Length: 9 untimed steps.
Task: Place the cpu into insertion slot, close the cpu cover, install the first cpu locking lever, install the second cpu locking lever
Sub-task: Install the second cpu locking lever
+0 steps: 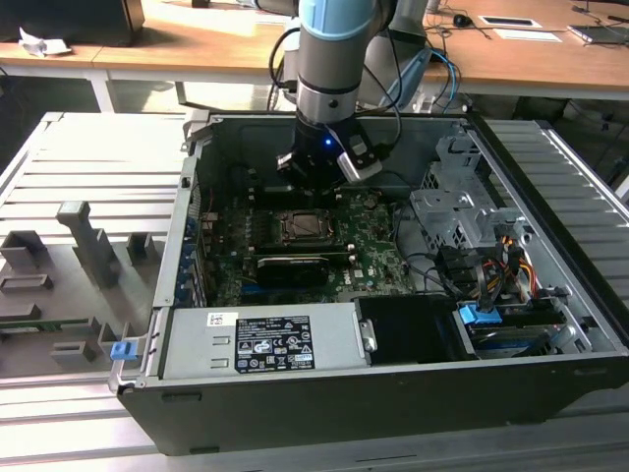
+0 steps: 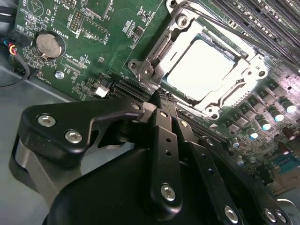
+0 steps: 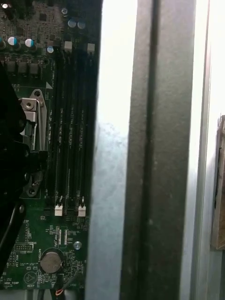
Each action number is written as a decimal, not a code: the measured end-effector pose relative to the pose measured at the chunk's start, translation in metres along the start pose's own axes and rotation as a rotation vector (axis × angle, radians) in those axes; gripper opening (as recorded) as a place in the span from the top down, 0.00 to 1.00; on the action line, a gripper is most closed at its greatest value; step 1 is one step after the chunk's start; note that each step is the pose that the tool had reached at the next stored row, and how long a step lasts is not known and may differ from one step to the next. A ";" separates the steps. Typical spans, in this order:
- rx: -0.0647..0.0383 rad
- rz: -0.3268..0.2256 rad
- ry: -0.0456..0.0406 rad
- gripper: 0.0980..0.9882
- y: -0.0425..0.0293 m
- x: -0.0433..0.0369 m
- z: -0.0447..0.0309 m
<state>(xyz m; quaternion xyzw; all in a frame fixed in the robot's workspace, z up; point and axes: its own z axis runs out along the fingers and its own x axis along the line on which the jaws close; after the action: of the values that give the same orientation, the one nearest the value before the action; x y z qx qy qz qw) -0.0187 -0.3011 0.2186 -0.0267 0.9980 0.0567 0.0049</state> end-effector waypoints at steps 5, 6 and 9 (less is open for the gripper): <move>0.000 0.000 0.0000 0.99 -0.0006 0.0000 -0.0016; 0.001 0.000 0.0001 0.99 -0.0016 0.0001 -0.0017; 0.001 0.000 0.0000 0.99 -0.0036 0.0002 -0.0017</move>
<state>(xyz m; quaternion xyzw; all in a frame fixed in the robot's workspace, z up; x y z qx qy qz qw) -0.0186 -0.3049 0.2199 -0.0268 0.9980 0.0563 0.0049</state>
